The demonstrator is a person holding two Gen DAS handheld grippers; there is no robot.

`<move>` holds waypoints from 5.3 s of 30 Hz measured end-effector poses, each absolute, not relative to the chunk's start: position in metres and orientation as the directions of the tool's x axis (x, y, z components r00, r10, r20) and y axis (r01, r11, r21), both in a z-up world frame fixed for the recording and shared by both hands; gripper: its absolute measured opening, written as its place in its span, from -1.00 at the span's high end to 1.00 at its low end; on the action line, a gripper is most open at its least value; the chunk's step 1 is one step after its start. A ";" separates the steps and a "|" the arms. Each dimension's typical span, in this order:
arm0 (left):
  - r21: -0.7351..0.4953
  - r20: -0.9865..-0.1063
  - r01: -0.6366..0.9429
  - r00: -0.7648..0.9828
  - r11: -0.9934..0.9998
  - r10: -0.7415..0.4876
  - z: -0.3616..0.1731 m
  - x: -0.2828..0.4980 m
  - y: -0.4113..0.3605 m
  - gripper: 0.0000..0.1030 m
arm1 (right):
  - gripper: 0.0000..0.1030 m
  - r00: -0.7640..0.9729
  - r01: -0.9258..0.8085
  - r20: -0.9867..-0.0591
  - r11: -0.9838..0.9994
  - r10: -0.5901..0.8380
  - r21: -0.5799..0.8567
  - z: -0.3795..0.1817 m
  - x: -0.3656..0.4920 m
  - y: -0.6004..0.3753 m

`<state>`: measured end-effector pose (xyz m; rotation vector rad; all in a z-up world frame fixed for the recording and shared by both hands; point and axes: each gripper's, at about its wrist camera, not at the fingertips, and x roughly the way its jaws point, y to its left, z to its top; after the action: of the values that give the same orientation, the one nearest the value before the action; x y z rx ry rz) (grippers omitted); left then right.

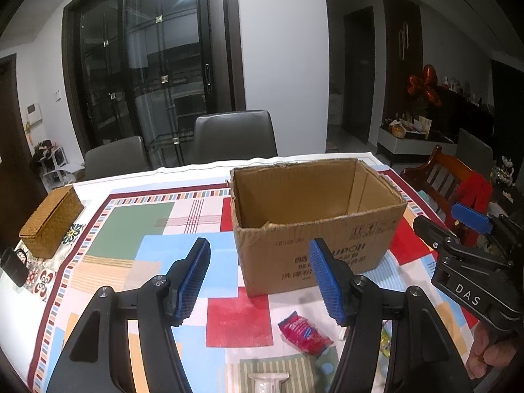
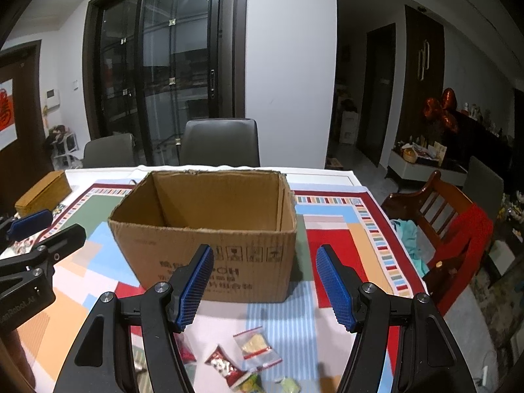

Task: Organize snacks
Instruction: 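Withdraw both grippers from the box back toward the remaining snacks, then lower the left gripper onto the white biscuit packet while the right gripper lowers onto the green-yellow candy, then close the left gripper on the biscuit packet while the right gripper grips the green-yellow candy, then carry the biscuit packet in the left gripper and green-yellow candy in the right gripper over the box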

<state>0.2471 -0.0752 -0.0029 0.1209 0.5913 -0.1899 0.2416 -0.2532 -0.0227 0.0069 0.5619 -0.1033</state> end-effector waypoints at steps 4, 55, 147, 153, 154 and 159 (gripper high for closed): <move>0.063 -0.561 0.206 0.817 0.977 -0.136 -0.008 0.236 -0.073 -0.20 | -0.29 0.840 0.095 -0.534 0.995 -0.101 -0.040 -0.029 0.232 -0.248; 0.050 -0.668 0.179 0.738 0.983 -0.100 -0.113 0.176 -0.056 -0.20 | -0.28 0.721 0.040 -0.691 0.999 -0.053 -0.035 -0.126 0.187 -0.230; 0.008 -0.690 0.140 0.718 0.990 -0.096 -0.104 0.192 -0.058 0.43 | 0.59 0.717 -0.007 -0.696 1.000 0.023 0.026 -0.104 0.199 -0.235; 0.002 -0.685 0.135 0.722 0.991 -0.097 -0.098 0.198 -0.057 0.43 | 0.59 0.740 -0.013 -0.672 1.000 0.027 0.025 -0.091 0.203 -0.233; 0.002 -0.685 0.135 0.722 0.991 -0.097 -0.097 0.199 -0.058 0.43 | 0.59 0.743 -0.014 -0.669 1.000 0.028 0.027 -0.089 0.204 -0.233; 0.000 -0.676 0.129 0.730 0.992 -0.096 -0.088 0.205 -0.057 0.44 | 0.59 0.752 -0.019 -0.659 0.999 0.033 0.028 -0.083 0.209 -0.232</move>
<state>0.2047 -0.0567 -0.0882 0.0479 0.7419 -0.1239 0.2085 -0.2321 -0.0827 0.0204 0.7195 0.0284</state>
